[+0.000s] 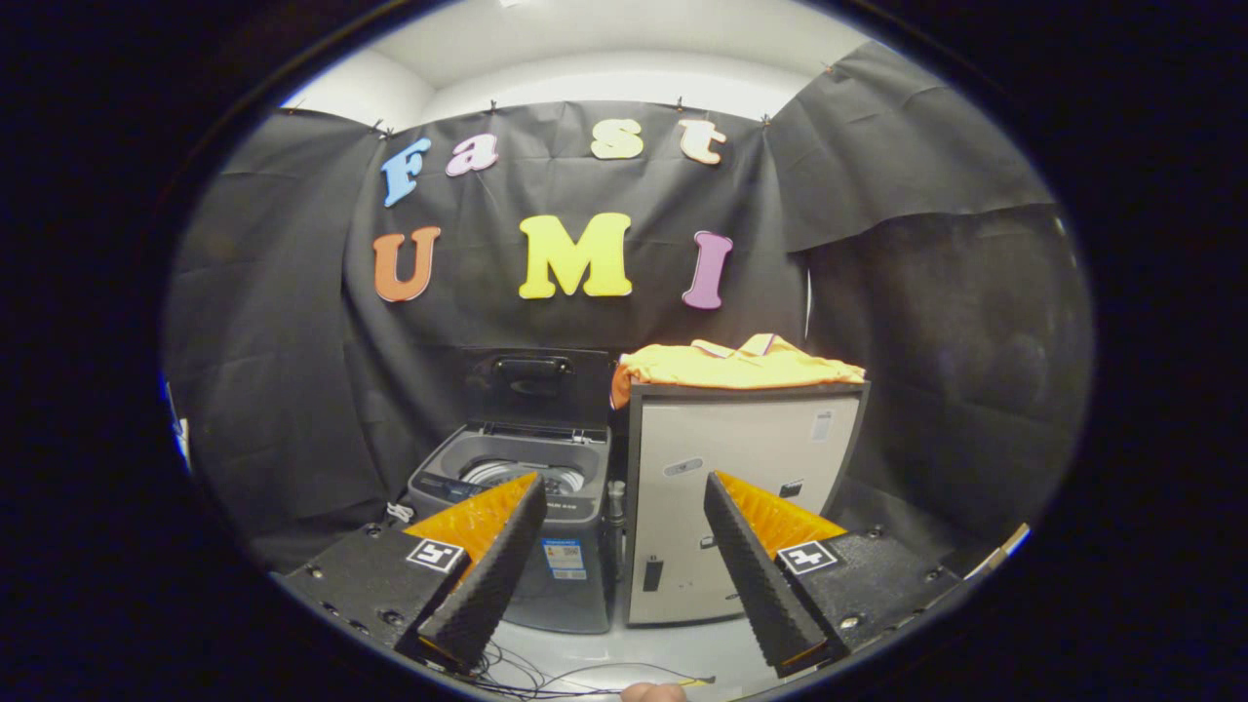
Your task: Put the clothes into the washing machine and then close the washing machine lid.
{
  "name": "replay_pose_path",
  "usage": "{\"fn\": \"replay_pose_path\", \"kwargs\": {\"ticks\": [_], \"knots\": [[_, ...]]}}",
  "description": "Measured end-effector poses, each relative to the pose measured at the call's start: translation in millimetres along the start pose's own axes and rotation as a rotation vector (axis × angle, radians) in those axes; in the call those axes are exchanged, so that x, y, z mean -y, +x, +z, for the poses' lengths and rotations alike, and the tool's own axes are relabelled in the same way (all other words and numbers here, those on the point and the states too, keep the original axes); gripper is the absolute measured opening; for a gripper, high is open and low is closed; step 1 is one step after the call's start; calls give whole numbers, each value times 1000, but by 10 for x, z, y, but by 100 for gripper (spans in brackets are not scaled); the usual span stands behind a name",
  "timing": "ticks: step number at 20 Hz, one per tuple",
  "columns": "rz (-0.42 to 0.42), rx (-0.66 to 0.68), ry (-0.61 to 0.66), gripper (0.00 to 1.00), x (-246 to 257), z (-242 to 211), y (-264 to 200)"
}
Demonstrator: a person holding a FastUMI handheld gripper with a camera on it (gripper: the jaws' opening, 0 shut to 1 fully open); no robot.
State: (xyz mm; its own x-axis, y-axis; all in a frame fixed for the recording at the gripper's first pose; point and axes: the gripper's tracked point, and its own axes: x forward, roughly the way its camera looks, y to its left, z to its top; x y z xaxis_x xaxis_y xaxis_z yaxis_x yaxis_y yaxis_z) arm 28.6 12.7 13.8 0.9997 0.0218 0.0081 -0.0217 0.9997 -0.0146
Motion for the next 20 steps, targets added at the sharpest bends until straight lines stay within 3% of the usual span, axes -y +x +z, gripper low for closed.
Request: {"fn": "replay_pose_path", "kwargs": {"ticks": [14,20], "knots": [[18,36,-55,100,-153,259,154],[-30,98,-36,100,62,825,440]]}}
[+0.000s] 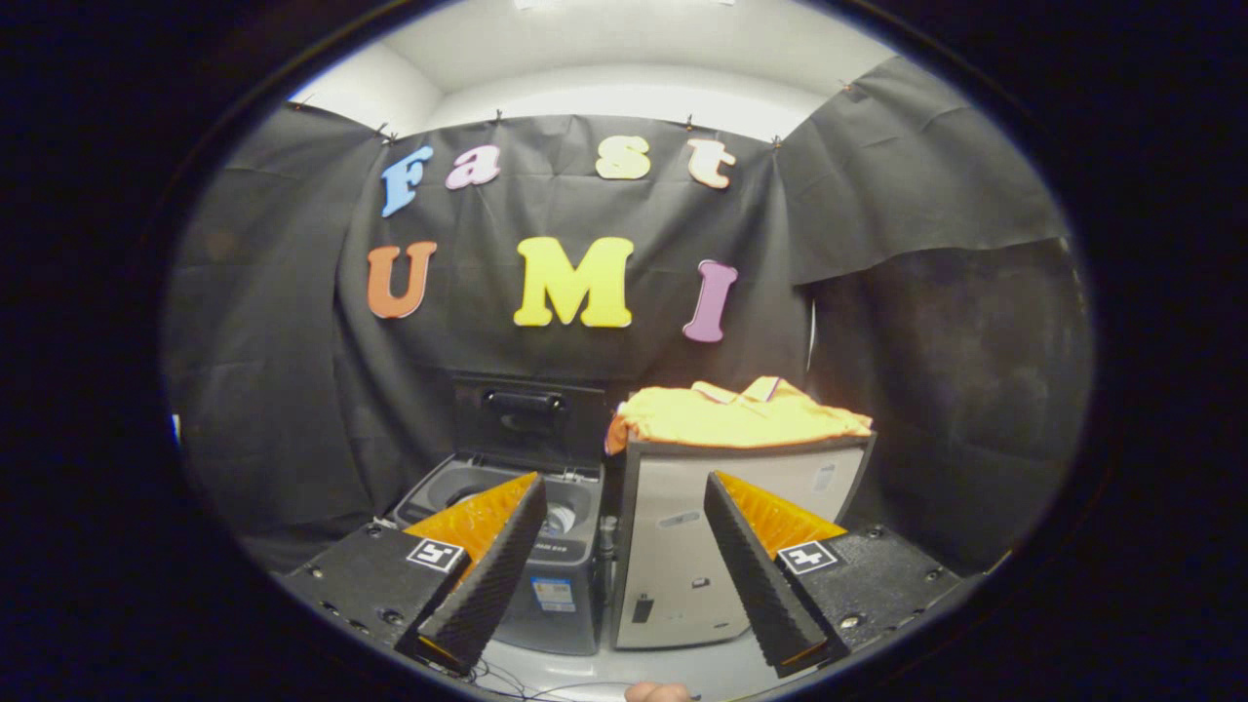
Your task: Put the clothes into the washing machine and then close the washing machine lid.
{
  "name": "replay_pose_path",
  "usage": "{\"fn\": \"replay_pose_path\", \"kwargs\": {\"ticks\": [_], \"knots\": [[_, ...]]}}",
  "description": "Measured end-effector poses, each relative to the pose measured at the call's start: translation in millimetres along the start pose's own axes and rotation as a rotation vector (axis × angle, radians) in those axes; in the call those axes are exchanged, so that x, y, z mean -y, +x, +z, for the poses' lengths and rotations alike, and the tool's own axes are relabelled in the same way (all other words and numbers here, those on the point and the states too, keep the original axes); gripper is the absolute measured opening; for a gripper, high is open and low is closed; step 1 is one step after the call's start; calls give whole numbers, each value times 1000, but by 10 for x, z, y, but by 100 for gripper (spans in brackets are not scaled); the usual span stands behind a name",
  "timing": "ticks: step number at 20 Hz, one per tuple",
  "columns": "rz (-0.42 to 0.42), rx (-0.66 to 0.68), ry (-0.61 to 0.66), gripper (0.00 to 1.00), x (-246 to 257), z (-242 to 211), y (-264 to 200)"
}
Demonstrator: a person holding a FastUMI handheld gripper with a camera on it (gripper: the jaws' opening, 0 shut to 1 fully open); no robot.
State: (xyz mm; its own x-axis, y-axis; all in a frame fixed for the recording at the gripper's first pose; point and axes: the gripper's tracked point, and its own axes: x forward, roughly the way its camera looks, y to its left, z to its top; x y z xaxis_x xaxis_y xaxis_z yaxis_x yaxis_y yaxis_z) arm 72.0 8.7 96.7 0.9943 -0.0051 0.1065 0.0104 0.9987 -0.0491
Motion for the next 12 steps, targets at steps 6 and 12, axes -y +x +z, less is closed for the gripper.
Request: {"fn": "replay_pose_path", "kwargs": {"ticks": [6,12], "knots": [[-31,21,-15,100,511,692,663],[-35,-33,-10,100,956,963,1544]]}}
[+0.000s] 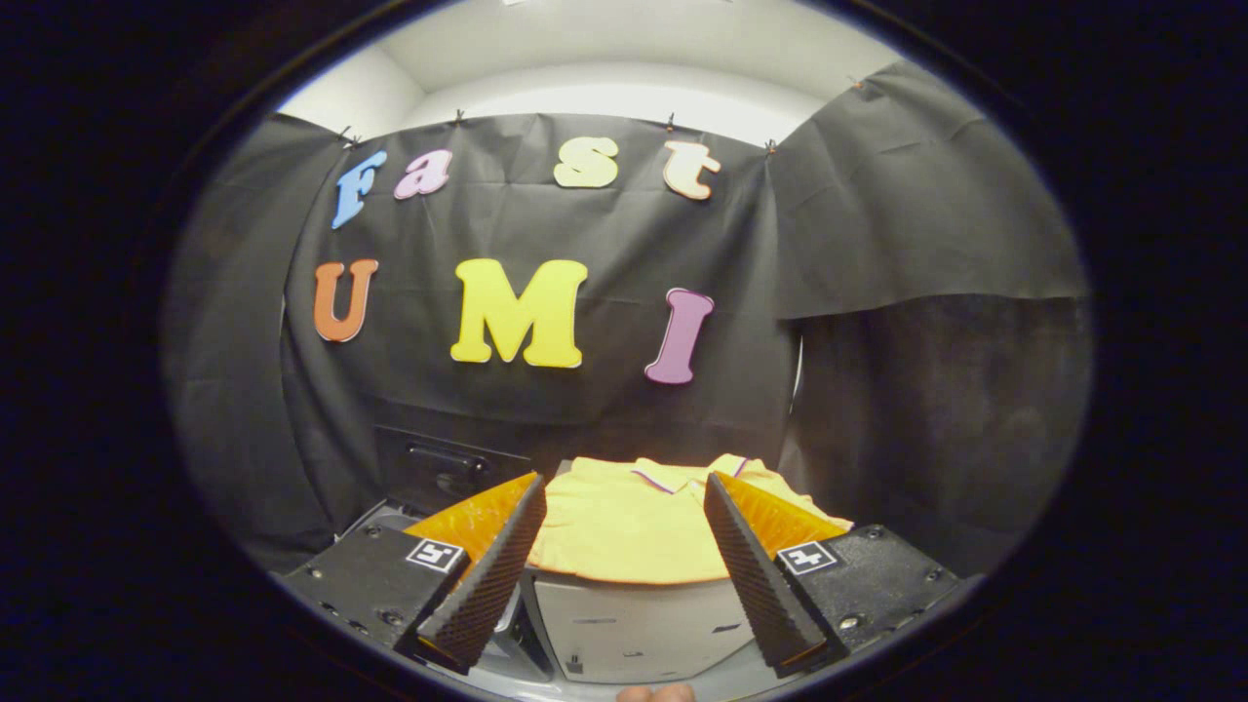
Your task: Put the clothes into the washing machine and then close the washing machine lid.
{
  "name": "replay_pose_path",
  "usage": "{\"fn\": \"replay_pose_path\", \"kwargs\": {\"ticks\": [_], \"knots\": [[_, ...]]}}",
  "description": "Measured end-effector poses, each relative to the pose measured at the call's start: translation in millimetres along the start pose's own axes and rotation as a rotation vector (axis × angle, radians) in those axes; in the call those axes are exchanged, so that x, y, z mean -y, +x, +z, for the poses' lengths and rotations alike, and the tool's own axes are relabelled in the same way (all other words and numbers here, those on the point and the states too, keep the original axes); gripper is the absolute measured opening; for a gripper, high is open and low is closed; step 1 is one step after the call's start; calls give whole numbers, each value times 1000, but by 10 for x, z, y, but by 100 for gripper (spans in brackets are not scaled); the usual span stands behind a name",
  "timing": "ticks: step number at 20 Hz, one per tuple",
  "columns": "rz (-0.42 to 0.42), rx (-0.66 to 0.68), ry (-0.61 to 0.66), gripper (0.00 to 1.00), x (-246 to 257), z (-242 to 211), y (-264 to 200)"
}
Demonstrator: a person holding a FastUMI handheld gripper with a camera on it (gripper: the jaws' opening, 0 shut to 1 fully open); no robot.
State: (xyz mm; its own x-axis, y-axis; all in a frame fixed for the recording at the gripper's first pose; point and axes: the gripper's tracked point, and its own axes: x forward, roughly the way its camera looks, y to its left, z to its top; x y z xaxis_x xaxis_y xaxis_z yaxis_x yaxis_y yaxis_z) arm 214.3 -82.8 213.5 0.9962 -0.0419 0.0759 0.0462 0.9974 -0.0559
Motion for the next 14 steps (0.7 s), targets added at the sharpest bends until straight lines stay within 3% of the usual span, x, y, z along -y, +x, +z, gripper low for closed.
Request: {"fn": "replay_pose_path", "kwargs": {"ticks": [5,14], "knots": [[-46,-122,-19,100,386,-19,827],[-14,-435,-55,100,701,-680,1590]]}}
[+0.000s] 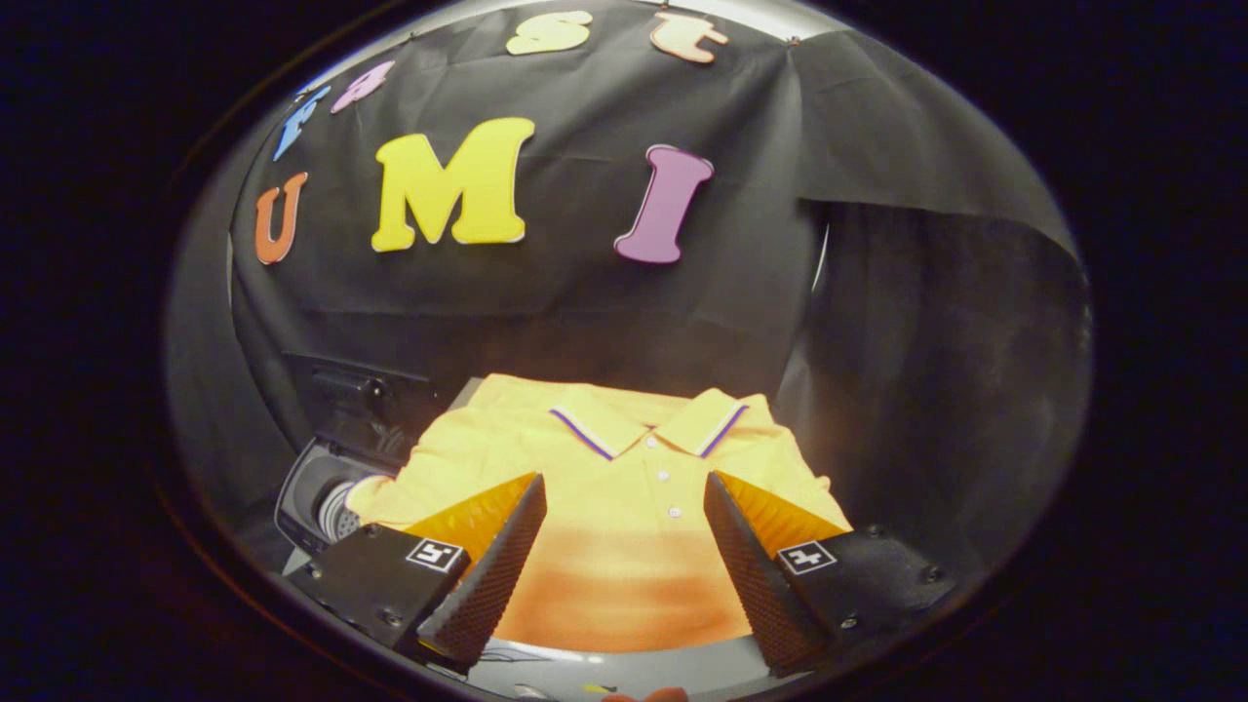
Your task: Put the clothes into the washing machine and then close the washing machine lid.
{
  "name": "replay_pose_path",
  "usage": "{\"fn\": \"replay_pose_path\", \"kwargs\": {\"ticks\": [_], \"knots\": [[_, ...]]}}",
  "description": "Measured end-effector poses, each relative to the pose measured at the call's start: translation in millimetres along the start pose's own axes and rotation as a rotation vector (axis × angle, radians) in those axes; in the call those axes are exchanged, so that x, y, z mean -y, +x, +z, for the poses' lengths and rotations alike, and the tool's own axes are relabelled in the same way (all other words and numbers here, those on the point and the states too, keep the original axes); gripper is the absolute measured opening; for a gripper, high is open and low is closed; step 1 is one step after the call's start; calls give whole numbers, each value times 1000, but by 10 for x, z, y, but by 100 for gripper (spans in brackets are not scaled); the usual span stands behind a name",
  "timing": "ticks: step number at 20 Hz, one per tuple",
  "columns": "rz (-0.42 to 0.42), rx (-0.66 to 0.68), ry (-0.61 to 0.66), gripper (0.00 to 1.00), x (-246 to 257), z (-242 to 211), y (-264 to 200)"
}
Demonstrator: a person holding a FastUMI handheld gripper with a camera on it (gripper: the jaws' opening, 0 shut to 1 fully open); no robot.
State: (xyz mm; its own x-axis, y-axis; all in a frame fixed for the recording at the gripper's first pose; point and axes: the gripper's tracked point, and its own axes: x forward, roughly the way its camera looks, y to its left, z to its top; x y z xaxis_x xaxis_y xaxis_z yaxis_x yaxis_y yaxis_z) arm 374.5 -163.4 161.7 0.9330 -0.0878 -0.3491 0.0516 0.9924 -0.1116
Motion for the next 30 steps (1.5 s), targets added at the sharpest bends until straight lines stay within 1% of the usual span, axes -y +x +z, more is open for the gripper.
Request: {"fn": "replay_pose_path", "kwargs": {"ticks": [3,6,9,11,15,18,20,22,24,25,26,28,30], "knots": [[0,-66,28,100,74,-118,229],[-26,-101,8,100,185,-220,377],[-28,-146,3,100,207,-385,457],[-26,-136,18,100,189,-394,522],[-3,-133,124,100,163,-426,508],[14,-160,91,100,161,-440,501],[15,-209,109,98,138,-438,483],[29,-247,96,91,92,-428,490],[52,-270,67,79,38,-424,481],[55,-284,59,64,31,-426,496],[59,-299,57,54,41,-395,468],[35,-314,76,35,70,-341,466],[25,-334,63,6,57,-358,472]]}}
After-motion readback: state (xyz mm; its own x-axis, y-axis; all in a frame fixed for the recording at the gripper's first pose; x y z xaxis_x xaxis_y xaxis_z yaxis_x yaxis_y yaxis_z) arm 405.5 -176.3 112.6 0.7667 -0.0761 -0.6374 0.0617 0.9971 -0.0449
